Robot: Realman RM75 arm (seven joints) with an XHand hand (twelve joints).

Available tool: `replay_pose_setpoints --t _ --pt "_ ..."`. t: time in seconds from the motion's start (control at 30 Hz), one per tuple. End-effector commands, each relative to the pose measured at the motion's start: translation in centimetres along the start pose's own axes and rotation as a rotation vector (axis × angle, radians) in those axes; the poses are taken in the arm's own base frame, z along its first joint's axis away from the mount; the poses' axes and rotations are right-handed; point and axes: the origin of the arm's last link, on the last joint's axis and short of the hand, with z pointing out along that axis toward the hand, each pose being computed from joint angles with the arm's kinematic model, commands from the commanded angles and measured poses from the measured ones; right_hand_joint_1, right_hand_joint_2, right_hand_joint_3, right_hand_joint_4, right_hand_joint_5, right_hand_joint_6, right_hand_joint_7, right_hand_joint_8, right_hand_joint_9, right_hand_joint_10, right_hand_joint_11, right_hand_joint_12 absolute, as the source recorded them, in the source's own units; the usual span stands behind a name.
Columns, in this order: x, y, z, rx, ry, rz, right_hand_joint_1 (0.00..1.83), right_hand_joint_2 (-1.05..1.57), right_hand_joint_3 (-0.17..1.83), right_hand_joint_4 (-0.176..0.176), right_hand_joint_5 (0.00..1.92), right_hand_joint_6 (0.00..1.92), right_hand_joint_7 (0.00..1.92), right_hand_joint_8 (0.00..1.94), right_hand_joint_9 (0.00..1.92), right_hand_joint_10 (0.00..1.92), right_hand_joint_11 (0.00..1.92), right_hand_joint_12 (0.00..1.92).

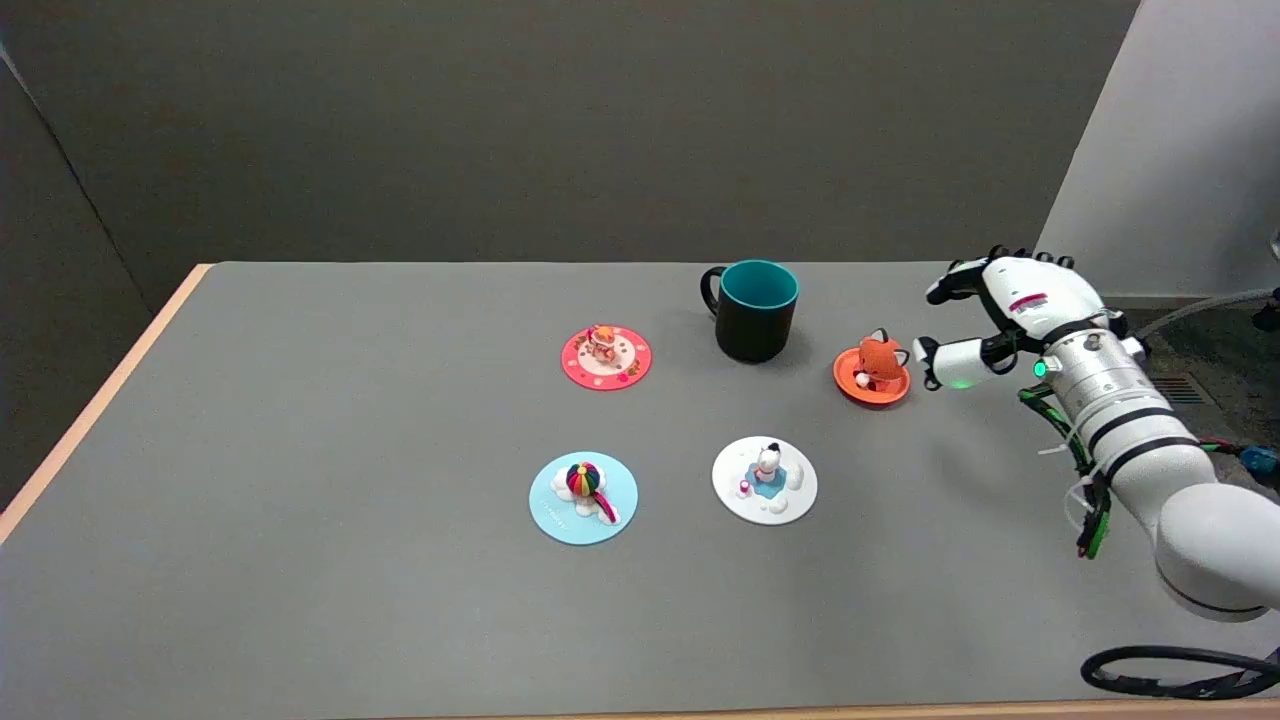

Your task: Pick up the white cup lid.

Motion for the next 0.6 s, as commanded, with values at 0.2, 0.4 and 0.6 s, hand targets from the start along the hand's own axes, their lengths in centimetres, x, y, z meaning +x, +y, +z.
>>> replay_pose_setpoints --t 0.2,0.4,0.6 --pt "-1.7 -4.7 -3.3 0.046 0.055 0.304 0.83 0.48 0.98 -0.046 0.78 0.30 0.69 0.18 0.61 0.19 0.42 0.31" --pt "-2.2 -4.8 -4.7 0.047 0.088 0.424 0.83 0.49 0.98 -0.057 0.78 0.30 0.69 0.18 0.61 0.19 0.42 0.31" --pt "-3.0 -5.9 -5.7 0.072 0.078 0.467 0.83 0.49 0.98 -0.073 0.77 0.29 0.69 0.18 0.61 0.20 0.42 0.32"
